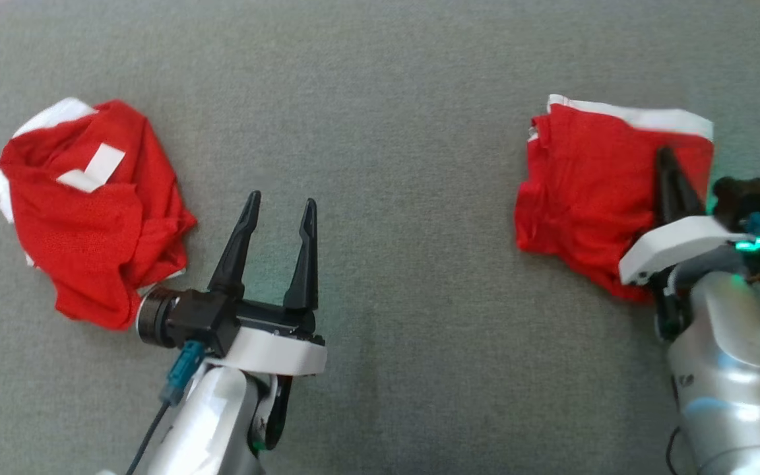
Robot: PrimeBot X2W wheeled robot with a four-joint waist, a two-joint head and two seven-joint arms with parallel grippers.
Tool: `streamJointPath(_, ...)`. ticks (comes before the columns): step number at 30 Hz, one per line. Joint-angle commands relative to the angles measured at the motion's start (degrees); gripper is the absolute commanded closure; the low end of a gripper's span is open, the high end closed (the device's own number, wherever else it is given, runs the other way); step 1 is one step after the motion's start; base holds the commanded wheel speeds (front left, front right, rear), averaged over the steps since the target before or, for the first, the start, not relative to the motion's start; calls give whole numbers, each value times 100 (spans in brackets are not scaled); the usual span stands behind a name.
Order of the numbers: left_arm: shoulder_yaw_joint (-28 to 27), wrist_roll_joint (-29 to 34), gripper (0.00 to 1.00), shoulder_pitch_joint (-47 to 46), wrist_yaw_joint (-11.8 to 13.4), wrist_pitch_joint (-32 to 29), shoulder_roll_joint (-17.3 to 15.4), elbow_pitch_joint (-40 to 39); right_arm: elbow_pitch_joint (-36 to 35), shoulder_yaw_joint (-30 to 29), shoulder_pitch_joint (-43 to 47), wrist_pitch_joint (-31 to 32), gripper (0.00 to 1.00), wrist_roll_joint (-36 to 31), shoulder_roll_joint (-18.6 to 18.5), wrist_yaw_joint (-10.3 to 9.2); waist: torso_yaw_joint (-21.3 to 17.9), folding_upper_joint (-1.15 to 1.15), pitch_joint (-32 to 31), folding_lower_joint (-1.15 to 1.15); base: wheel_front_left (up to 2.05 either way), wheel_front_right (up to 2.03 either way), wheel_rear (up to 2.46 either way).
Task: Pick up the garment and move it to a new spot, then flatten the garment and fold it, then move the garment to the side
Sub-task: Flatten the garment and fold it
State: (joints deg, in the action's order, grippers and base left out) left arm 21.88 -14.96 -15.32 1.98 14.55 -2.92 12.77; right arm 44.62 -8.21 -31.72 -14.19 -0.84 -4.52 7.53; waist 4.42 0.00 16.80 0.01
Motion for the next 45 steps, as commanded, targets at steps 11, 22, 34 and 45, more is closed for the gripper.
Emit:
streamJointPath(11,-73,19,0,-290,62,45,3,-147,441,509,-620,-77,100,69,101,-4,121,0,19,-1,0,0,0)
streamJointPath(22,-11,-132,0,-212,131,45,3,-132,917,1955,-231,-80,100,427,160,-4,260,0,-226,-1,0,0,0)
streamJointPath(34,-247,-40,0,21,101,45,4,-113,478,2337,7,-80,100,1034,-6,-4,-133,0,-692,-1,0,0,0)
streamJointPath(45,-416,-84,0,351,107,45,4,-180,-1710,976,1021,-81,100,733,-129,-4,-666,0,-1177,-1,0,0,0)
